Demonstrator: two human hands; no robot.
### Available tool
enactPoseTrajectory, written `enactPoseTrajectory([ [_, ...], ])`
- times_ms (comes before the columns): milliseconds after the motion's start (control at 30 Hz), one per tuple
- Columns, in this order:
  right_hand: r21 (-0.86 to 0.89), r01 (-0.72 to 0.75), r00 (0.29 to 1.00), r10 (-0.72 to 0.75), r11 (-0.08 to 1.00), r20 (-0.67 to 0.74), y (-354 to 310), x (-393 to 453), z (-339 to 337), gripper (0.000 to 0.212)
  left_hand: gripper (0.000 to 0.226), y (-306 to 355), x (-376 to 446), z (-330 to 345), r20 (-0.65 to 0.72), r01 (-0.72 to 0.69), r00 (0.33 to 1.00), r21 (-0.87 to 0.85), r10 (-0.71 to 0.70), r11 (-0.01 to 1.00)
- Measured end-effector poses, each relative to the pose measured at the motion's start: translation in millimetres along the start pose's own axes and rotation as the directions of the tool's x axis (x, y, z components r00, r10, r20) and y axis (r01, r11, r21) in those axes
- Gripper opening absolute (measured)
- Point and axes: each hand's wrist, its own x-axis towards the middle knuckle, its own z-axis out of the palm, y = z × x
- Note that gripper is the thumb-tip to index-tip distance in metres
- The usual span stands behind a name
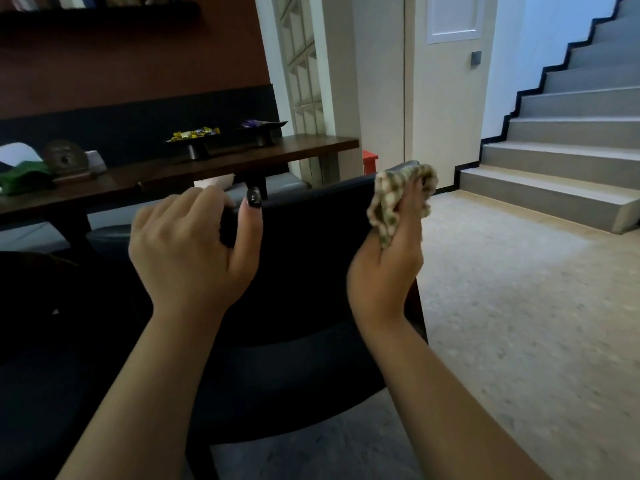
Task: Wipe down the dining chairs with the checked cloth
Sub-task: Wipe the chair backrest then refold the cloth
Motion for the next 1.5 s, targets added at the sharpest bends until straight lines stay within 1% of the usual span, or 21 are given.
enactPoseTrajectory([
  [67,-0.032,0.105,0.994,-0.104,0.994,0.041,8,-20,2,0.051,0.050,3,0,3,-0.027,0.011,1.000,-0.006,-0.011,1.000],
  [133,-0.084,0.189,0.970,-0.172,0.978,0.174,37,-55,-7,0.055,0.049,2,-2,6,-0.047,0.012,0.999,-0.002,-0.012,1.000],
  [167,-0.108,0.184,0.955,-0.152,0.977,0.253,54,-74,-14,0.058,0.049,1,-3,7,-0.059,0.011,0.998,-0.001,-0.011,1.000],
  [233,-0.146,0.072,0.945,-0.021,0.987,0.328,76,-103,-28,0.066,0.049,0,-3,9,-0.097,0.006,0.995,0.002,-0.005,1.000],
  [300,-0.136,-0.086,0.955,0.120,0.987,0.272,76,-108,-32,0.064,0.049,0,-2,11,-0.132,-0.008,0.991,0.002,0.008,1.000],
  [367,-0.076,-0.117,0.980,0.128,0.990,0.151,56,-88,-25,0.054,0.047,-2,-2,12,-0.154,-0.021,0.988,-0.001,0.020,1.000],
  [467,0.016,0.052,0.998,-0.052,0.999,0.037,4,-36,-7,0.048,0.044,-2,-3,12,-0.155,-0.027,0.988,-0.006,0.025,1.000],
  [533,-0.021,0.162,0.987,-0.162,0.987,0.021,-15,-14,3,0.048,0.043,-3,-2,11,-0.142,-0.034,0.989,-0.012,0.032,0.999],
  [600,-0.086,0.271,0.960,-0.264,0.959,0.089,-9,-18,4,0.049,0.044,-4,-3,10,-0.126,-0.038,0.991,-0.024,0.034,0.999],
  [667,-0.170,0.391,0.910,-0.351,0.905,0.223,17,-43,-5,0.056,0.045,-5,-3,10,-0.122,-0.033,0.992,-0.030,0.029,0.999],
  [767,-0.224,0.445,0.839,-0.317,0.867,0.442,61,-91,-26,0.072,0.045,-5,-1,9,-0.119,-0.020,0.993,-0.020,0.018,1.000],
  [833,-0.223,0.437,0.817,-0.280,0.871,0.504,73,-111,-38,0.071,0.043,-3,-1,8,-0.110,-0.009,0.994,-0.016,0.007,1.000],
  [933,-0.143,0.357,0.857,-0.263,0.923,0.443,59,-103,-39,0.062,0.042,-1,-2,6,-0.097,0.009,0.995,-0.030,-0.011,1.000],
  [1000,-0.052,0.369,0.876,-0.328,0.928,0.354,26,-76,-29,0.053,0.043,-1,-2,6,-0.082,0.015,0.996,-0.042,-0.019,0.999],
  [1067,0.030,0.397,0.869,-0.387,0.917,0.310,-9,-43,-17,0.047,0.044,-1,-2,6,-0.066,0.006,0.998,-0.043,-0.009,0.999],
  [1133,0.041,0.413,0.863,-0.406,0.910,0.300,-32,-19,-8,0.046,0.044,-2,-2,6,-0.056,-0.014,0.998,-0.048,0.011,0.999],
  [1233,0.025,0.377,0.882,-0.367,0.926,0.295,-35,-16,-14,0.048,0.043,-4,-3,3,-0.050,-0.012,0.999,-0.061,0.009,0.998],
  [1333,0.074,0.382,0.912,-0.389,0.921,0.130,-43,0,-28,0.043,0.043,-3,-2,5,-0.070,-0.011,0.998,-0.057,0.007,0.998],
  [1400,0.092,0.442,0.895,-0.445,0.892,0.019,-50,14,-29,0.039,0.043,-3,-2,5,-0.071,-0.017,0.997,-0.048,0.014,0.999],
  [1433,0.086,0.467,0.883,-0.469,0.880,0.010,-49,15,-27,0.038,0.044,-3,-1,5,-0.069,-0.018,0.998,-0.048,0.015,0.999],
  [1500,0.024,0.501,0.857,-0.499,0.865,0.129,-35,0,-19,0.038,0.044,-4,-2,5,-0.066,-0.016,0.998,-0.042,0.013,0.999],
])
